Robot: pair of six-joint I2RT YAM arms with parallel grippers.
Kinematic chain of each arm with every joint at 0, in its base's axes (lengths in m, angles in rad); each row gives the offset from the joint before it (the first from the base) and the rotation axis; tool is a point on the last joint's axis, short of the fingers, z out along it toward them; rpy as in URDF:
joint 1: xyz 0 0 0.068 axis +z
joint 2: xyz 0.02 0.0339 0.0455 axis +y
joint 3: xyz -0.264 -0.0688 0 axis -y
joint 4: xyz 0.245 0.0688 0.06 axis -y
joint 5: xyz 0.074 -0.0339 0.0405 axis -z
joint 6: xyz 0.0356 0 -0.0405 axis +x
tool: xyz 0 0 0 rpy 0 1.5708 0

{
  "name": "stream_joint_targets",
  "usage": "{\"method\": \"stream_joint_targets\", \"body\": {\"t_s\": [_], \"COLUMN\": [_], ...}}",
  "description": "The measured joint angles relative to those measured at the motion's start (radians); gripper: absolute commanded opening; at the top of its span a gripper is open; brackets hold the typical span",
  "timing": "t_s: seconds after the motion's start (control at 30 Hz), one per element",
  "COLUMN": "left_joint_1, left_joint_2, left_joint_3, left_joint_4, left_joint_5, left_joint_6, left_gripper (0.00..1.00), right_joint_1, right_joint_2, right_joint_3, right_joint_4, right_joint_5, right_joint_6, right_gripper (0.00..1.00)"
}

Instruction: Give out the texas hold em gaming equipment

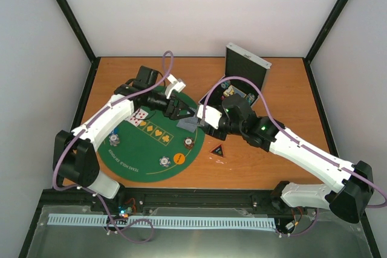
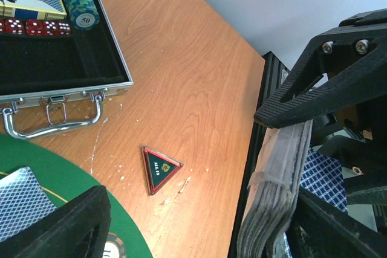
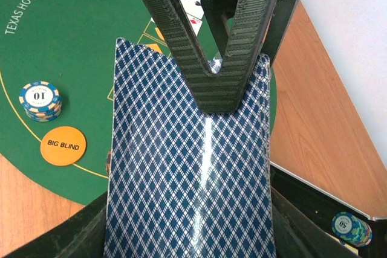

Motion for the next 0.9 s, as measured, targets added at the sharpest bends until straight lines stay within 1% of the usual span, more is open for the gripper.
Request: {"method": "stream_joint_targets", "body": {"t_s": [0.1, 0.3, 0.33, 0.43, 0.5, 0.7, 0.77, 0.8, 0.83, 0.9], "left_joint_1": [-0.003, -0.004, -0.004, -0.004, -0.004, -0.004, -0.004, -0.004, -0.004, -0.004], "left_joint_2": [-0.005, -0.067, -0.075, -0.081, -0.081, -0.085, -0.088, -0.090, -0.092, -0.098], "left_joint_3": [0.000, 0.000, 0.000, 0.000, 0.000, 0.001, 0.008, 0.013, 0.019, 0.030], "left_joint_4": [-0.003, -0.002, -0.002, -0.003, -0.007, -0.037, -0.056, -0.063, -0.067, -0.073], "left_joint_5": [-0.022, -0.118, -0.121, -0.119, -0.111, -0.078, -0.076, -0.077, -0.076, -0.075], "left_joint_6": [0.002, 0.009, 0.009, 0.013, 0.021, 0.038, 0.042, 0.045, 0.048, 0.057], "left_gripper": [0.71, 0.72, 0.73, 0.82, 0.86, 0.88, 0.86, 0.83, 0.80, 0.69], "right_joint_1": [0.000, 0.000, 0.000, 0.000, 0.000, 0.000, 0.000, 0.000, 0.000, 0.000], "right_joint_2": [0.000, -0.011, -0.014, -0.019, -0.019, -0.025, -0.029, -0.029, -0.029, -0.029], "right_joint_3": [-0.001, -0.005, -0.005, -0.005, -0.005, -0.005, -0.005, -0.005, -0.005, -0.005], "right_joint_4": [-0.001, 0.000, 0.001, 0.001, 0.002, 0.004, 0.004, 0.004, 0.004, 0.004], "right_joint_5": [0.007, 0.014, 0.014, 0.011, 0.010, 0.010, 0.010, 0.010, 0.010, 0.010], "right_joint_6": [0.000, 0.000, 0.000, 0.000, 0.000, 0.000, 0.000, 0.000, 0.000, 0.000], "right_gripper": [0.52, 0.52, 0.52, 0.52, 0.52, 0.52, 0.52, 0.52, 0.52, 0.52]}}
